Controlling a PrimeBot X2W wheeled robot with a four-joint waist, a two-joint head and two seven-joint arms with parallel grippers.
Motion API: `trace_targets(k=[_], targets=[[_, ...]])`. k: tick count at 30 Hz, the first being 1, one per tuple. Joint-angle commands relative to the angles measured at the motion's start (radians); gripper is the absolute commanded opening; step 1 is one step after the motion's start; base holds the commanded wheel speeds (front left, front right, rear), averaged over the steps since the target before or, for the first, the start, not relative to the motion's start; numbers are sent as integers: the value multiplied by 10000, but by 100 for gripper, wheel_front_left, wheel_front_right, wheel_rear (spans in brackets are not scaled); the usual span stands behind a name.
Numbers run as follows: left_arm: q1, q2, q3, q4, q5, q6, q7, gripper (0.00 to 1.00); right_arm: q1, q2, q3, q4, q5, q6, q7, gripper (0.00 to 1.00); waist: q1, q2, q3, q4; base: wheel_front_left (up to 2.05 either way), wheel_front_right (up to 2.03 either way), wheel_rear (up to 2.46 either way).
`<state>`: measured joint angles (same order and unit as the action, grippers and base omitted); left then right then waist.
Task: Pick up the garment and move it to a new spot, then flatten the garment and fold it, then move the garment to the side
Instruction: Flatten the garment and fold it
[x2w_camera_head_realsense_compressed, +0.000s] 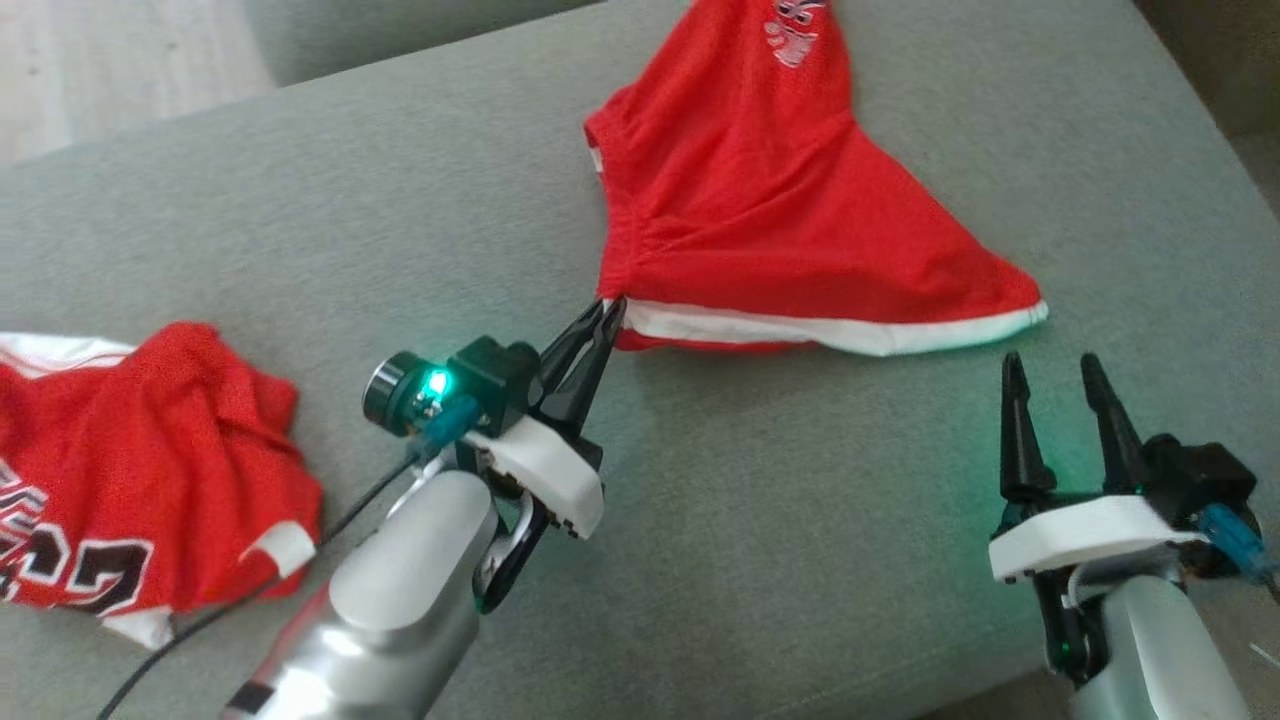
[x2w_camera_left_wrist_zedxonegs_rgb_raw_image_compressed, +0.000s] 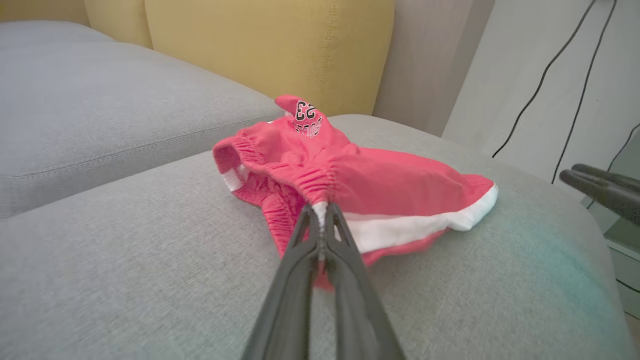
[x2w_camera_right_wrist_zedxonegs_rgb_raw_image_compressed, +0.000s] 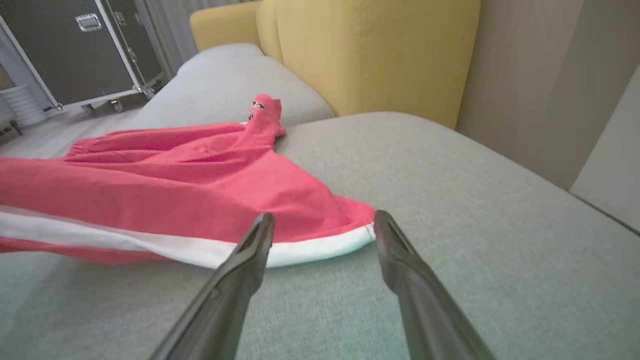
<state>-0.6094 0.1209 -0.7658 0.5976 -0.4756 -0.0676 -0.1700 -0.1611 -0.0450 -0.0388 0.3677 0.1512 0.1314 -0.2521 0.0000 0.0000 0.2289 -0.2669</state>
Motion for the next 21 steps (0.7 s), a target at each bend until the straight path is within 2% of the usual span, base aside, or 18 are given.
trace_targets(k=[1, 10, 14, 21], targets=[[-87, 207, 385, -404, -21, 112, -181, 0, -427, -53, 89, 21, -79, -7, 35, 100, 0, 0, -111, 230, 0, 0, 0], [214, 315, 249, -967, 92, 343, -363, 0, -1796, -53, -754, 2470, 493, -7, 632, 100, 0, 0, -158, 767, 0, 0, 0], [304, 345, 195, -1144, 105, 462, -365, 0, -2544, -53, -1295, 3841, -72, -7, 871, 100, 0, 0, -112, 1025, 0, 0, 0], [339, 283, 113, -1238, 65, 526, -378, 0, -3097, -53, -1778, 5401, -740, -7, 851, 100, 0, 0, -113, 1198, 0, 0, 0]])
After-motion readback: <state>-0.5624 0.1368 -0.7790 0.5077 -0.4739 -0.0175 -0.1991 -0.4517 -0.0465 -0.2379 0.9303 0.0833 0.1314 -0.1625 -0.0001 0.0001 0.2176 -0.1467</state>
